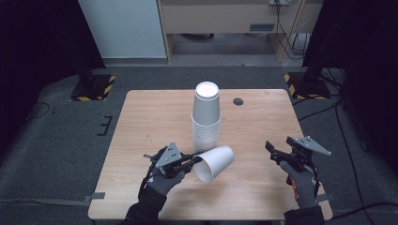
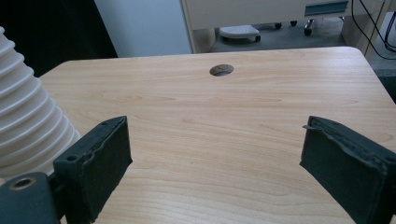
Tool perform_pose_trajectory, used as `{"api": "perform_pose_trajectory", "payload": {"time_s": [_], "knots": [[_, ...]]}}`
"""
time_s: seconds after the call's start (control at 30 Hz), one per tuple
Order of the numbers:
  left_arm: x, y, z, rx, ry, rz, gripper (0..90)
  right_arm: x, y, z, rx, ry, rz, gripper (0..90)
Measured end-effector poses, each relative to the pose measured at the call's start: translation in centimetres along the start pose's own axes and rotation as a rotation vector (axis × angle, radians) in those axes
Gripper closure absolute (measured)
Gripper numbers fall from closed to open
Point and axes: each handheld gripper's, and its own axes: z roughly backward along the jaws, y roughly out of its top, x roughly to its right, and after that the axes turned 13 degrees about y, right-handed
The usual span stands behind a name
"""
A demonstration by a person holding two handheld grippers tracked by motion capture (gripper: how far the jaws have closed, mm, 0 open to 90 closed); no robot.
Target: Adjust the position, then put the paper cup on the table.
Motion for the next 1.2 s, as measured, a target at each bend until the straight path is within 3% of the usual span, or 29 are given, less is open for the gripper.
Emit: {"api": "perform_pose_trajectory", "payload": {"time_s": [0.23, 0.53, 1.2], "knots": [[-0.9, -1.2, 1.2, -0.042, 0.006, 0.023, 85.0, -0.3, -0.2, -0.2, -0.020, -0.019, 0.033, 8.4], [-1.1, -1.6, 2.0, -0.072, 0.012, 0.013, 85.2, -0.3, -0.4, -0.3, -0.044, -0.025, 0.050, 8.3], [-3.8, -3.3, 5.8, -0.155, 0.130, 0.067, 85.1, -0.5, -0.7, -0.6, -0.076, -0.026, 0.070, 8.1]]}}
